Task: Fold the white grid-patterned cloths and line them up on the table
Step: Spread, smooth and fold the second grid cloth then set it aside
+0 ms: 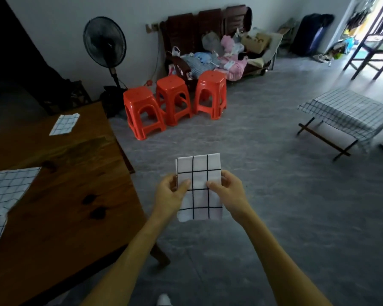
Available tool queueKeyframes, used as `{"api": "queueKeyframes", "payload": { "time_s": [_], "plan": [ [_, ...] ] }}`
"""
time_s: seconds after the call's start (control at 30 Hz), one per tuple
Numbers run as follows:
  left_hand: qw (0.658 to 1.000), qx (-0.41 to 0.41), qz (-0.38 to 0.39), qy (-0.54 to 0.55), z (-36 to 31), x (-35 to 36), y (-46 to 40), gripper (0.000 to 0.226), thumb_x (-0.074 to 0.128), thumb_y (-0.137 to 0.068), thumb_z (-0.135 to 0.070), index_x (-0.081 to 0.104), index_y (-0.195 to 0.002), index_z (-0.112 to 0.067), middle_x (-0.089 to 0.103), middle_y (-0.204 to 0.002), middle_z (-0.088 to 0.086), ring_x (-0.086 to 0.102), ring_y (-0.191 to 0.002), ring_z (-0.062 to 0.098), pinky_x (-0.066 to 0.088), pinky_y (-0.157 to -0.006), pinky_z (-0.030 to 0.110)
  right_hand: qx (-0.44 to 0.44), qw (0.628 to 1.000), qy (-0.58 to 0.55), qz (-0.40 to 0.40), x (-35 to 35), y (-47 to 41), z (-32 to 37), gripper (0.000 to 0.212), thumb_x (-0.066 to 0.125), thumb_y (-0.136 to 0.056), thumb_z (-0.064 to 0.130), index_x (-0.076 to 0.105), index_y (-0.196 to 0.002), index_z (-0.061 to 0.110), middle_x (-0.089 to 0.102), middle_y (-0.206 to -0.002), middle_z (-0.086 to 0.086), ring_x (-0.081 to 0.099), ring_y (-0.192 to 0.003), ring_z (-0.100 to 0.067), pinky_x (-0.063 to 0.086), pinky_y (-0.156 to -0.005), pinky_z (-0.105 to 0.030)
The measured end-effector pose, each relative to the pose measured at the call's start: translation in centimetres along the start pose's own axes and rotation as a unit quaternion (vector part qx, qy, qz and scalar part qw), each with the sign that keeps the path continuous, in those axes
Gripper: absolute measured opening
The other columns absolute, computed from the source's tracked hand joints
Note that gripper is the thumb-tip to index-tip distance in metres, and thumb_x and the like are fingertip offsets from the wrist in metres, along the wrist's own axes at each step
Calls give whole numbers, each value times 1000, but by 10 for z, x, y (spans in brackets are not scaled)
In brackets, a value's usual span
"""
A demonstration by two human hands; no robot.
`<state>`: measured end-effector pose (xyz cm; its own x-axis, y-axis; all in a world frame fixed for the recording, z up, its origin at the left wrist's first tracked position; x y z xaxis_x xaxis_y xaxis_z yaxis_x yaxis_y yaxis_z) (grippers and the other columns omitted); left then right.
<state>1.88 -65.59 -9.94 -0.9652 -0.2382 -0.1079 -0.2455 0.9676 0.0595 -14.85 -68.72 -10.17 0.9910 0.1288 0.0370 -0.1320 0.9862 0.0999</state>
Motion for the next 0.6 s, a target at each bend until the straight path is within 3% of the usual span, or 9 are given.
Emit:
{"api": "queueKeyframes", "payload": {
  "time_s": [0.13,0.27,0.4,0.6],
  "plan": [
    [1000,-8,-3,-10,1,29,-35,25,71,-83,-14,63,-106,-16,69,-101,0,68,-93,16,56,-75,24,2,1000,-15,-23,-28,-31,1,29,67,-88,6,61,-115,9,72,-104,-4,71,-92,-14,56,-71,-23],
    [1000,-6,-7,3,6,49,-81,23,71,-83,-13,62,-99,-26,70,-100,-1,68,-92,15,56,-81,32,-3,1000,-12,-25,-44,-73,-1,30,67,-87,4,61,-116,10,71,-107,-5,70,-95,-13,57,-75,-24],
    [999,-12,-30,36,14,62,-141,24,70,-84,-14,63,-106,-22,70,-102,-1,68,-94,15,56,-81,33,-4,1000,14,-10,-45,-139,-1,35,68,-86,1,60,-116,15,71,-108,-3,70,-97,-14,58,-79,-31],
    [995,-16,-52,79,25,54,-255,20,70,-84,-13,63,-99,-24,71,-96,-5,68,-88,11,55,-76,23,6,998,64,22,-25,-263,13,41,68,-85,2,57,-123,13,71,-110,-3,70,-98,-15,58,-77,-30]
  ]
}}
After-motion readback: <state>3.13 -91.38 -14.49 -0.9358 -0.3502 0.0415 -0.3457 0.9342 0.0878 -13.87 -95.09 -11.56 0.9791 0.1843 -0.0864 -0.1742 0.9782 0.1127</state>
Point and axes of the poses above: each hand's wrist, its own y-axis away from the middle knuckle, its own x-axis out of the palm, z = x × y, the point moved 1 cm from there along -y, towards the middle knuckle
